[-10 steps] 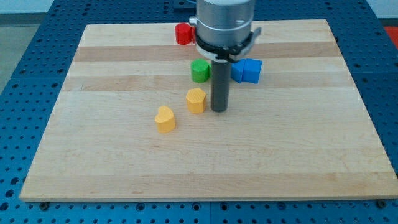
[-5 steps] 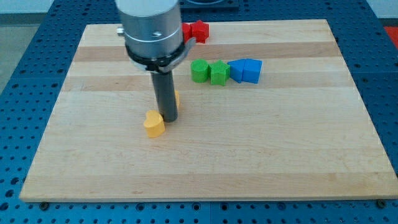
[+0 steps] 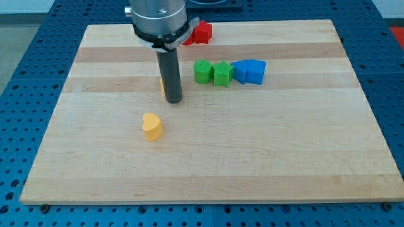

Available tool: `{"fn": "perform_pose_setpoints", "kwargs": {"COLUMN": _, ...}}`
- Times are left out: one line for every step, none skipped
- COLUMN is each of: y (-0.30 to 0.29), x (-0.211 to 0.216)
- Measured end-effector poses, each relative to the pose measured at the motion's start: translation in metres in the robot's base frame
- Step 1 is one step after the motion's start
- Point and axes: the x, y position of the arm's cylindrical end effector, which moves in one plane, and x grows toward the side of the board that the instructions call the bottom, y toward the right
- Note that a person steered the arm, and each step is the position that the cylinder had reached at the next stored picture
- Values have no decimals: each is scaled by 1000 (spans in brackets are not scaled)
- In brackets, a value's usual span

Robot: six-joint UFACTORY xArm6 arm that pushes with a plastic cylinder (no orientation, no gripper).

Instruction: Move the yellow hexagon to the bottom left of the red circle

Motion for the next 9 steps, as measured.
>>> {"fn": "perform_pose_setpoints", "kwargs": {"y": -4, "x": -17}}
{"fn": "perform_pose_setpoints", "kwargs": {"y": -15, "x": -36}}
{"fn": "perform_pose_setpoints", "kwargs": {"y": -21, "x": -53}}
{"fn": "perform_pose_setpoints", "kwargs": {"y": -29, "x": -73}}
{"fn": "perform_pose_setpoints", "kwargs": {"y": -40, "x": -90}}
{"fn": "perform_pose_setpoints", "kwargs": {"y": -49, "x": -111}}
{"fn": "perform_pose_setpoints", "kwargs": {"y": -58, "x": -132}}
{"fn": "perform_pose_setpoints", "kwargs": {"y": -59, "x": -139}}
{"fn": "perform_pose_setpoints", "kwargs": {"y": -78, "x": -129}}
